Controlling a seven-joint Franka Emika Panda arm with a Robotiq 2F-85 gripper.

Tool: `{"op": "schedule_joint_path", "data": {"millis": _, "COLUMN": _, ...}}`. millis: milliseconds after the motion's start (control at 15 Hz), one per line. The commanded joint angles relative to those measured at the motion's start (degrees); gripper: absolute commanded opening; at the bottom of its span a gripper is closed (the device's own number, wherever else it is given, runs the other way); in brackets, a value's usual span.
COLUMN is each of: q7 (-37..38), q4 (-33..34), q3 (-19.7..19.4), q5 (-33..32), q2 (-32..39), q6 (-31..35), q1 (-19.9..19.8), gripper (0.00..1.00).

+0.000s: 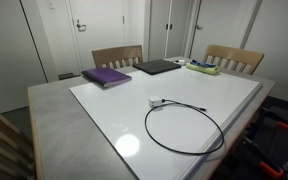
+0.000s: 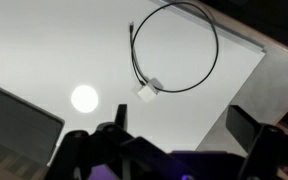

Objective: Place the charger straight across the board

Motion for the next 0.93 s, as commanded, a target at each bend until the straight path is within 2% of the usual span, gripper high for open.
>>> {"op": "schedule_joint_path", "data": {"millis": 0, "q7": -6.9, "q4": 1.1, "q3": -3.3, "q5": -0.6, "q2": 6.7, "q6": 8.9, "q1": 0.2, "gripper": 1.00}}
{"op": "schedule_joint_path", "data": {"millis": 200, "q7": -11.6, "q4": 2.1, "q3": -5.4, "q5": 0.4, "q2": 12.9, "q6": 13.6, "q1": 0.0, "gripper": 1.00}}
{"op": "schedule_joint_path", "data": {"millis": 467, "q7": -18.2, "q4": 3.0, "q3": -7.1, "q5": 1.2, "q2": 19.5, "q6": 14.3, "q1": -0.1, "gripper": 1.00}}
{"op": "schedule_joint_path", "data": {"millis": 867, "q7": -23.9, "q4": 4.3, "q3": -6.4, "q5": 2.6, "q2": 26.4, "q6": 13.8, "q1": -0.3, "gripper": 1.00}}
